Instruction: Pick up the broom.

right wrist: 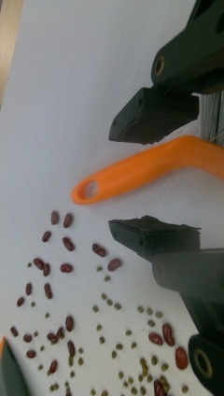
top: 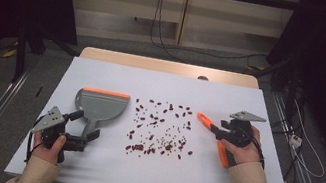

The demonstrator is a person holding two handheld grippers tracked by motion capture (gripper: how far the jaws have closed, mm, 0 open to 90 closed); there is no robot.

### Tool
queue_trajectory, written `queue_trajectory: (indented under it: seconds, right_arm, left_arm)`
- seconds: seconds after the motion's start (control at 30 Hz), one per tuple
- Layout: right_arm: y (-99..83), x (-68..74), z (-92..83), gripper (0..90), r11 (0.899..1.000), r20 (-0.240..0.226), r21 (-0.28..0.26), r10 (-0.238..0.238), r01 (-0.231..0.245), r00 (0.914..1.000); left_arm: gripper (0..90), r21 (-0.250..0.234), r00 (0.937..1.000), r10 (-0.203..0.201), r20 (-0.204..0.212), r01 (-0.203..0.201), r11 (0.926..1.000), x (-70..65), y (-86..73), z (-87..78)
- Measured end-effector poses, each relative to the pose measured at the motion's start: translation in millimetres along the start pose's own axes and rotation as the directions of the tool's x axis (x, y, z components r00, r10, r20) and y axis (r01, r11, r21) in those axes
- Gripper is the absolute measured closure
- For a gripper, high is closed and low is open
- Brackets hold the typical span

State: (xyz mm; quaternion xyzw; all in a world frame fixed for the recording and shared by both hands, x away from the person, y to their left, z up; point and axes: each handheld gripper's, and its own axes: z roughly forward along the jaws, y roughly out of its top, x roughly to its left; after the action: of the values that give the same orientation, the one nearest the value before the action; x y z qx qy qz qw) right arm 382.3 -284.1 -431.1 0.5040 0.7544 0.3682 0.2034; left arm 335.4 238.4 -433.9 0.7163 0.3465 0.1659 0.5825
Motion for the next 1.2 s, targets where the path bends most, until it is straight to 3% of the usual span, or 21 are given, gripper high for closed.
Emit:
queue_trajectory:
  seconds: [0.13,0.23,0.63,0.7,0.83,0.93,1.0,1.2]
  right_arm:
    - [-2.1,-6.2,3.8,55.2,0.999,0.014,0.028,0.018,-0.019,0.9997]
    - [-2.6,-10.5,7.8,57.0,0.996,0.009,0.086,0.037,-0.037,0.9993]
    - [7.5,-13.3,20.2,63.2,0.98,-0.019,0.199,-0.003,0.006,0.9998]
    - [9.5,-14.0,22.8,63.5,0.976,-0.019,0.219,-0.008,0.012,0.9998]
    - [10.0,-17.2,31.6,62.2,0.956,-0.036,0.288,-0.046,0.055,0.9983]
    - [9.6,-17.9,34.4,62.2,0.951,-0.051,0.301,-0.066,0.078,0.9965]
    - [12.4,-19.0,36.6,63.3,0.941,-0.068,0.323,-0.081,0.099,0.9944]
    - [16.5,-20.3,40.0,69.4,0.932,-0.073,0.349,-0.074,0.095,0.9946]
  left_arm:
    - [3.2,0.0,1.0,0.002,0.003,-0.002,1.0,-0.2,-0.2,0.8]
    - [3.2,0.004,1.0,0.003,0.001,-0.003,1.0,-0.2,-0.3,0.8]
    - [3.2,0.005,1.0,0.002,0.004,-0.002,1.0,-0.1,-0.9,1.3]
    - [3.2,0.006,1.0,0.0,0.004,0.0,1.0,-0.2,-1.2,1.2]
    - [3.2,0.006,1.0,-0.004,0.003,0.004,1.0,-0.2,-1.6,1.2]
    - [3.2,0.012,1.0,-0.001,0.002,0.001,0.9999,-0.1,-1.8,1.2]
    - [3.2,0.018,1.0,0.004,0.002,-0.004,0.9998,-0.1,-2.0,1.5]
    - [3.2,0.018,0.9999,0.008,0.007,-0.008,0.9998,-0.9,-1.9,2.0]
